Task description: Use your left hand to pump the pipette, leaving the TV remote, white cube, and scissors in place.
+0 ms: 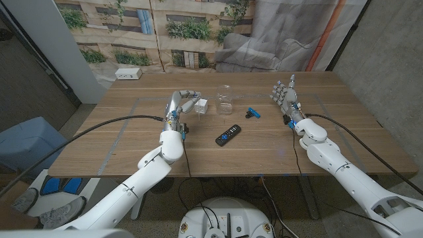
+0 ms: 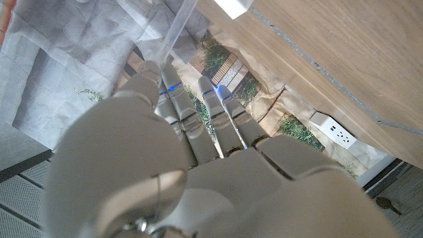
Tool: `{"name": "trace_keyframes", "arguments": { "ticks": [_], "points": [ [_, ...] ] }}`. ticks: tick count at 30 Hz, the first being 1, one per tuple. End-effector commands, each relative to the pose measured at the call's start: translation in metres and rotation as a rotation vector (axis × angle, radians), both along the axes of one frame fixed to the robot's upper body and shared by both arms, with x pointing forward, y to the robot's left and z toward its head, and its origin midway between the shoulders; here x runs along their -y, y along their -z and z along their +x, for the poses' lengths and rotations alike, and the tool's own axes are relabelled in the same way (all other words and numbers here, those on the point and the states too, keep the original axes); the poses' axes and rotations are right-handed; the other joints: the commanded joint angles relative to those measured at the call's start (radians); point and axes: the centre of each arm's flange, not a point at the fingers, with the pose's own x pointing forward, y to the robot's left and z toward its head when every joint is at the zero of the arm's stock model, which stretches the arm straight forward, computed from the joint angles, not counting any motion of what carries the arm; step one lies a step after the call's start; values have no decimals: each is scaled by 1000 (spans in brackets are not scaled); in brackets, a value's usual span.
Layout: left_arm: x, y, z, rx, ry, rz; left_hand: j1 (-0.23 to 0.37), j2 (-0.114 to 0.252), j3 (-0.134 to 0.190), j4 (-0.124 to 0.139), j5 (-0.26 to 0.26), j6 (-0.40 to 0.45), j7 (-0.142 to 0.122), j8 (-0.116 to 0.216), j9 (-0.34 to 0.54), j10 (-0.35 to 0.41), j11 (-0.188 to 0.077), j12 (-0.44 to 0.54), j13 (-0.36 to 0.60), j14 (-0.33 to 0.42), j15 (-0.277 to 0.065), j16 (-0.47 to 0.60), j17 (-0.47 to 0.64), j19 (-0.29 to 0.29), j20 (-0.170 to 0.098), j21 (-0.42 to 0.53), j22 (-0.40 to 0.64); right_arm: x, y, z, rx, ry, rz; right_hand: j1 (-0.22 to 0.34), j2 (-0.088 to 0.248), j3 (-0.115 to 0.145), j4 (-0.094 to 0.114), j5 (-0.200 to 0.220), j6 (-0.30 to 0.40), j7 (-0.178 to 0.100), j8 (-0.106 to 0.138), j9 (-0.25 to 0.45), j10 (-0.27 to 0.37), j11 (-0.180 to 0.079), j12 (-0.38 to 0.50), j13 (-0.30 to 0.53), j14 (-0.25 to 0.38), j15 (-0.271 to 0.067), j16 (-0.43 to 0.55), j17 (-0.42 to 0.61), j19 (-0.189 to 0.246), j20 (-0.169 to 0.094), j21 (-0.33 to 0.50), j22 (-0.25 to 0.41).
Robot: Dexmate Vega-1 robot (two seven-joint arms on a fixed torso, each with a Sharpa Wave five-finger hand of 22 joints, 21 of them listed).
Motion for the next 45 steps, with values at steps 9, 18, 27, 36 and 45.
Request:
{"name": "trace_keyframes", "arguments": {
  "ticks": [9,18,27,36,45],
  "points": [
    [-3,4,-3,-33,40,-11,-29,-5,-6,6,1,-17,3,-8,-1,-2,-12,-2,4,-13,-142,-8,2,-14,-58,-3,3,0,0,0,0,-1,0,0,58,-6,1,6,4,-9,7,3,2,-4,4,4,-10,-78,6,5,5,2,4,6],
    [-5,2,-3,-30,66,-9,-46,-11,-10,8,1,-21,3,-8,-2,-9,-12,-2,5,-22,-139,-9,1,-27,-54,-8,3,0,0,0,0,0,0,0,58,-7,0,6,3,-9,6,3,2,-1,4,4,-10,-78,6,5,5,2,4,6],
    [-4,2,-2,-37,76,0,-58,-20,-15,6,1,-30,-1,-11,-2,-26,-13,-5,5,-35,-136,-10,0,-32,-52,-9,2,0,0,0,0,0,0,0,58,-7,1,6,3,-10,6,3,-1,0,2,3,-11,-78,6,5,5,2,4,6],
    [-5,0,-2,-36,67,2,-64,-26,-21,5,1,-34,-3,-11,-3,-30,-14,-4,5,-36,-135,-6,2,-32,-51,-8,2,0,0,0,0,0,0,0,58,-7,1,6,3,-9,6,3,2,-3,4,3,-10,-80,6,5,5,2,4,6],
    [-5,-2,-3,-31,68,6,-72,-33,-28,3,1,-43,4,-14,-3,-38,-13,-4,5,-37,-134,-4,2,-31,-51,-7,1,0,0,0,1,0,0,0,58,-7,0,6,4,-10,7,3,-5,1,1,3,-10,-78,6,5,5,2,4,6]
  ]
}}
